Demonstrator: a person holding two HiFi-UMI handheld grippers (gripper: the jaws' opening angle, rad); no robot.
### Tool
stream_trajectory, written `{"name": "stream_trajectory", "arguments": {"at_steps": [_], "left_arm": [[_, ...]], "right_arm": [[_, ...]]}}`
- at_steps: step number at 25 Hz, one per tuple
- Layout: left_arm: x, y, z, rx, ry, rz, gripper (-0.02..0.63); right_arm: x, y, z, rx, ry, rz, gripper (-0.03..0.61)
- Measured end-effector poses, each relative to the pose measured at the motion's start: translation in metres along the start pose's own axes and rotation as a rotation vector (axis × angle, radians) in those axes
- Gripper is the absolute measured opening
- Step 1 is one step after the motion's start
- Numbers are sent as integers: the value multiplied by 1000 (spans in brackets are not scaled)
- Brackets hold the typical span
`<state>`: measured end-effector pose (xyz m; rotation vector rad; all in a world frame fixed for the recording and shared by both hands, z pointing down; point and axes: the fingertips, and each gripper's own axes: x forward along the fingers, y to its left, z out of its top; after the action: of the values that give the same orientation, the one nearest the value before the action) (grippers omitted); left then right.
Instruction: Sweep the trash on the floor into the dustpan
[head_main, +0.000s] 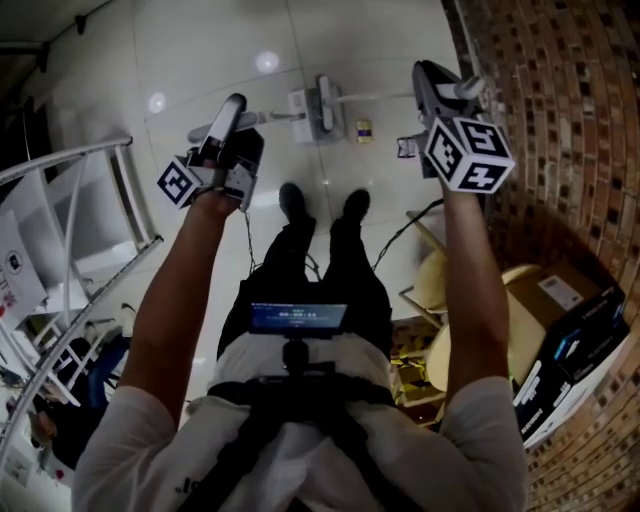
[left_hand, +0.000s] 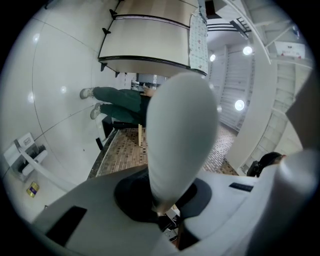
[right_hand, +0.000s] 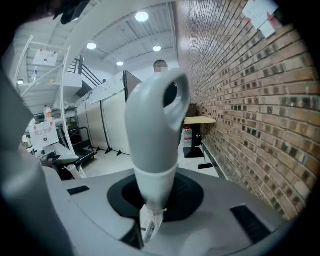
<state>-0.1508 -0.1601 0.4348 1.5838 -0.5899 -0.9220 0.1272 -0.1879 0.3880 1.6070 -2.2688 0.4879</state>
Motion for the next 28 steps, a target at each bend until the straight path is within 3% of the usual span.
{"name": "stream_trajectory", "arguments": {"at_steps": [8, 14, 18, 22, 28], "left_arm": [[0, 1, 4, 49, 34, 16, 18], [1, -2, 8, 52, 86, 8, 14], [9, -2, 18, 67, 166, 3, 12], [25, -3, 20, 75, 263, 7, 12], [34, -6, 5, 56, 379, 2, 12]], "right_arm": [[-53, -31, 26, -152, -20, -81, 35], [-85, -57, -2, -133, 39, -161, 35], [-89, -68, -36, -138, 103, -201, 36], [-80, -72, -72, -65, 135, -267, 36], [-65, -75, -80, 172, 58, -375, 41]]}}
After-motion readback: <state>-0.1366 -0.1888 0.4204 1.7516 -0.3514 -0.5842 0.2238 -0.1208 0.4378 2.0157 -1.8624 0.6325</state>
